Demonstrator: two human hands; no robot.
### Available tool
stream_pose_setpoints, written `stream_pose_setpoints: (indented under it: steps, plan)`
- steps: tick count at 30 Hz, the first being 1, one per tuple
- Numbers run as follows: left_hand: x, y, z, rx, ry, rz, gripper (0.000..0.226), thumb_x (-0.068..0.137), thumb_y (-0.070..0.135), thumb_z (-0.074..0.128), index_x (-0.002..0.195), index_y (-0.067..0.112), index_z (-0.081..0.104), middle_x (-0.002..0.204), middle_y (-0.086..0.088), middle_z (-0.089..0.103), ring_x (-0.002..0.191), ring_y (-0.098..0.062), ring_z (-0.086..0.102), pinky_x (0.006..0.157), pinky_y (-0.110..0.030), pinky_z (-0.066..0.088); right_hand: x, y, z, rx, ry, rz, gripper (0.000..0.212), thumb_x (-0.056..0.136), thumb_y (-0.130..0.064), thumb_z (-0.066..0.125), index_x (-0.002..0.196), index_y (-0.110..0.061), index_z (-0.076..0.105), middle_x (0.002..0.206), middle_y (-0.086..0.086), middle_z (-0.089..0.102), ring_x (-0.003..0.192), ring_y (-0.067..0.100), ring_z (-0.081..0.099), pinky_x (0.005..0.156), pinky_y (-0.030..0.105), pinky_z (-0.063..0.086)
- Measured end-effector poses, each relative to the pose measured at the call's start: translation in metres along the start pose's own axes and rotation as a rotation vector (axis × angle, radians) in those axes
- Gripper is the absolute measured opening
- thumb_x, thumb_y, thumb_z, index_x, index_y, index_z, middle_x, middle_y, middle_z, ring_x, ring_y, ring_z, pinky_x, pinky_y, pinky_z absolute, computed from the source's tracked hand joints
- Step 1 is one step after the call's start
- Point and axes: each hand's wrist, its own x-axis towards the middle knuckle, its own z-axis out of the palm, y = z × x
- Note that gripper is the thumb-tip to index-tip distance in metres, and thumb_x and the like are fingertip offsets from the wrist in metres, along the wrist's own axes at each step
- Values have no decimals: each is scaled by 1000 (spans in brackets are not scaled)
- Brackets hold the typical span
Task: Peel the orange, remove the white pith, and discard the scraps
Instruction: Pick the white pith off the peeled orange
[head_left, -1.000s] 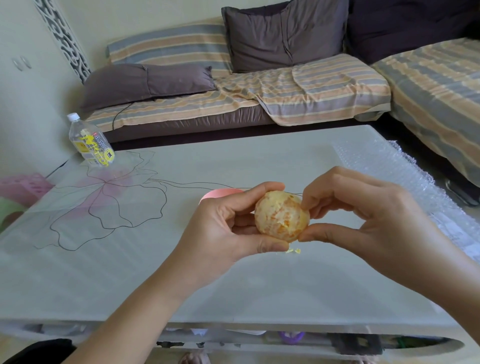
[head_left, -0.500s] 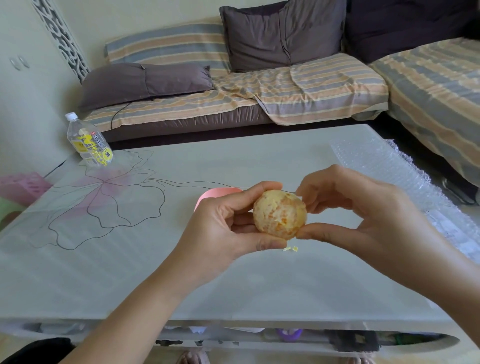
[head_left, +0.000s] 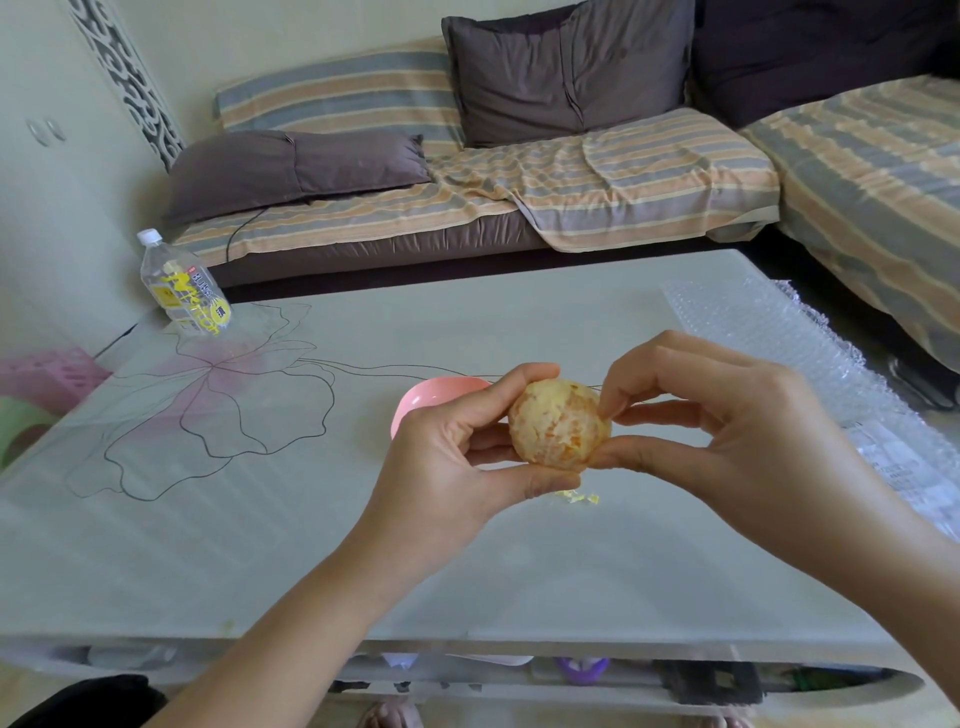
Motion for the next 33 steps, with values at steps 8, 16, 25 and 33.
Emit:
stream_pose_setpoints:
  steps: [8, 16, 25, 33]
  plan:
    - [1, -4, 2, 29, -24, -7, 68, 51, 9, 88, 106, 44, 69, 96, 6, 71, 87, -11, 71, 84, -22, 54, -3, 4, -1, -56, 6, -47, 15, 71, -25, 74, 74, -14, 66, 87, -8, 59, 83, 13, 63, 81, 13, 50]
    - [3, -3, 3, -32, 4, -12, 65, 51, 7, 86, 101, 45, 70, 102, -11, 69, 88, -16, 72, 84, -28, 56, -2, 1, 0, -138, 54, -55, 18, 71, -32, 73, 84, -21, 67, 88, -11, 60, 89, 8, 63, 82, 18, 50]
    - [0, -3, 2, 13, -20, -27, 62, 50, 15, 83, 100, 48, 70, 91, 13, 70, 84, -10, 71, 83, -21, 54, -2, 0, -1, -228, 21, -76, 12, 71, -35, 71, 71, -24, 68, 88, -13, 61, 75, 9, 59, 61, 12, 41]
    - [3, 0, 4, -64, 46, -63, 60, 52, 2, 82, 101, 35, 69, 99, -9, 72, 85, -16, 72, 78, -26, 57, -4, -4, 9, -225, 165, -155, 27, 75, -24, 71, 79, -33, 46, 88, -11, 66, 84, 4, 62, 75, 17, 48]
